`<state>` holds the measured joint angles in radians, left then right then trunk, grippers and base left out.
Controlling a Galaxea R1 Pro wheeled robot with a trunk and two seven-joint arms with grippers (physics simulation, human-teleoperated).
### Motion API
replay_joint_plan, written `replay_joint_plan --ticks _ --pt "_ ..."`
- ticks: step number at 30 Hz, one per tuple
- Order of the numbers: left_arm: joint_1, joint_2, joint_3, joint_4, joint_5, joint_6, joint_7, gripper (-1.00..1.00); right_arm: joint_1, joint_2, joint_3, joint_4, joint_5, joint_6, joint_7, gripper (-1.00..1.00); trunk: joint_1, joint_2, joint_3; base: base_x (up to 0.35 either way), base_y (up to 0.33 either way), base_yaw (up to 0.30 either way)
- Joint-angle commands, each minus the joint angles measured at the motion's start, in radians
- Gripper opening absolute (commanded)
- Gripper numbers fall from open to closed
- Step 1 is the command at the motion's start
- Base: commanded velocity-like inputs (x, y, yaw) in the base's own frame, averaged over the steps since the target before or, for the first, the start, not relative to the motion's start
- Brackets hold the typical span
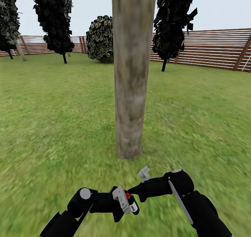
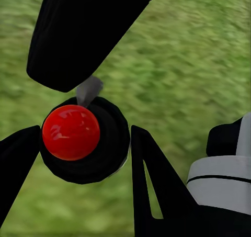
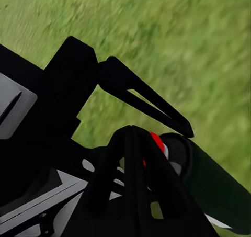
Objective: In the garden, pick up the pesticide atomizer on the floor and spray pesticide onto both trees until each tree trunk is fully covered.
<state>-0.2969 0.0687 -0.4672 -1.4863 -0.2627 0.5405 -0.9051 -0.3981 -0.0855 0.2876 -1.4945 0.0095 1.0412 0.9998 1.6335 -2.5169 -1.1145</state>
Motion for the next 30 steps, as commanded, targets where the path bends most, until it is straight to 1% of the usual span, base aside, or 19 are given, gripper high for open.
replay_joint_plan --ticks 1,7,10,12,16,17,30 --pt "-0.001 0.0 -0.001 -0.002 -0.005 0.006 -0.005 -1.0 -0.001 -0.001 0.0 0.0 0.002 0.006 0.003 -1.0 0.0 0.0 -0.001 0.0 0.0 0.0" --pt "-0.001 -0.001 -0.001 -0.002 -0.005 0.006 -0.005 -1.0 0.0 -0.001 0.0 0.0 0.002 0.006 -0.002 -1.0 0.0 0.0 -0.001 0.0 0.0 0.0" --pt "-0.001 -0.001 -0.001 -0.002 -0.005 0.006 -0.005 -1.0 0.001 0.0 0.002 0.0 0.001 0.006 -0.033 -1.0 0.0 0.0 -0.001 0.0 0.0 0.0" --pt "-0.001 -0.001 -0.001 -0.002 -0.005 0.006 -0.005 -1.0 0.001 0.0 0.002 0.0 0.001 0.006 -0.041 -1.0 0.0 0.0 -0.001 0.0 0.0 0.0" --pt "-0.001 -0.001 -0.001 -0.002 -0.005 0.006 -0.005 -1.0 0.001 0.0 0.002 0.0 0.001 0.006 -0.046 -1.0 0.0 0.0 -0.001 0.0 0.0 0.0" --pt "-0.001 -0.001 -0.001 -0.002 -0.006 0.006 -0.003 -1.0 0.002 0.0 0.002 0.02 -0.003 0.006 -0.047 -1.0 0.0 0.0 -0.001 0.0 0.0 0.0" --pt "-0.001 -0.001 -0.001 -0.002 -0.006 0.006 -0.004 -1.0 0.002 -0.002 0.0 0.018 -0.007 0.006 -0.046 -1.0 0.0 0.0 -0.001 0.0 0.0 0.0"
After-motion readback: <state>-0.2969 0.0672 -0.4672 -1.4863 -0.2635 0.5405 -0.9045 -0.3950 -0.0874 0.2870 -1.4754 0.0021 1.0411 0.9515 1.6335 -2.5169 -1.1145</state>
